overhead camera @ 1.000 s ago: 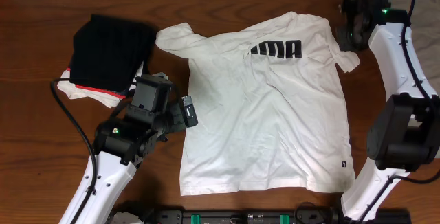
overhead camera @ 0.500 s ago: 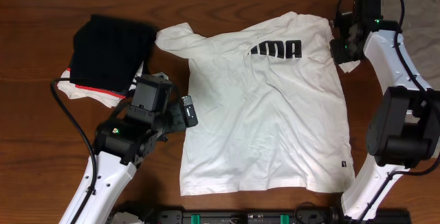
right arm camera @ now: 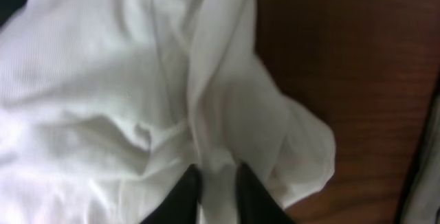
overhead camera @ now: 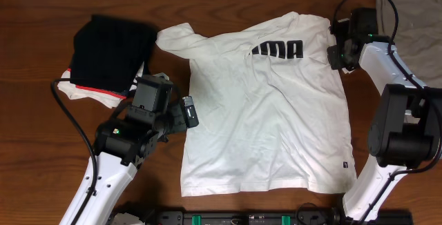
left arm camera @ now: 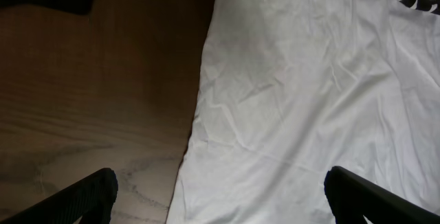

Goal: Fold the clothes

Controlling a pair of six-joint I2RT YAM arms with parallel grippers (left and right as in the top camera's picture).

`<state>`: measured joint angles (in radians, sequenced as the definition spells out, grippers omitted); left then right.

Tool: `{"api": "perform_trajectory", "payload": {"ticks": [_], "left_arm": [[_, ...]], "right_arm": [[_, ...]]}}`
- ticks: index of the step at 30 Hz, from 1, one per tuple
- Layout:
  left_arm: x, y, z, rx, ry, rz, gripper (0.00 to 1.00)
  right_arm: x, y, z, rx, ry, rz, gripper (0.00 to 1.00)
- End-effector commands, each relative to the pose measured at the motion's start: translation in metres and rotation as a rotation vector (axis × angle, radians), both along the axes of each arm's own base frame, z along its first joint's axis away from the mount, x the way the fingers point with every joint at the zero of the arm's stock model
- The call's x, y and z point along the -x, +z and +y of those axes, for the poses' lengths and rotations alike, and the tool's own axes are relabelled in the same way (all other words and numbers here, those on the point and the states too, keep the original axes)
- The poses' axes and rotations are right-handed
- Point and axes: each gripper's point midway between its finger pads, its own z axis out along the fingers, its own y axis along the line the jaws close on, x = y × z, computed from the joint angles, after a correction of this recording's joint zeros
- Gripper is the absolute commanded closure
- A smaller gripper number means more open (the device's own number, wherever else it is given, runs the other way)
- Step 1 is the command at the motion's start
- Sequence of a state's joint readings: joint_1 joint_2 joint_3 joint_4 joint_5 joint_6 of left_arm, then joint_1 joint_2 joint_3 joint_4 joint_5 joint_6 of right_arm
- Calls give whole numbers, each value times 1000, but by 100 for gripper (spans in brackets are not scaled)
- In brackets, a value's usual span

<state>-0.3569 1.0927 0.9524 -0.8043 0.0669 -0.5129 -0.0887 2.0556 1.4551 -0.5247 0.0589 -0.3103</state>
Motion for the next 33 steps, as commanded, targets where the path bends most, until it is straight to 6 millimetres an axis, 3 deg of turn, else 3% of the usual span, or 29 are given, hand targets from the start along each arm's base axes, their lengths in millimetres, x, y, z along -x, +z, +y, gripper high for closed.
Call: {"api": "perform_trajectory", "payload": {"ticks": [1,12,19,26,30,33], "left_arm": [[-2,3,3,-10,12,-11,2],[-2,3,3,-10,12,-11,2],[-2,3,3,-10,12,-11,2],[-2,3,3,-10,12,-11,2],[-2,3,3,-10,12,-11,2],[-2,3,3,-10,12,-11,2]], "right_arm": [[-3,-1,-5,1,-5,-13,96],[-21,13,-25,109,-39,-95,99],[-45,33,-34,122,-57,-215,99],[-65,52,-56,135,-97,-341,99],[-79,56,-59,103,-85,-411,99],[-87,47,-65,109,-89,-439,99]]}}
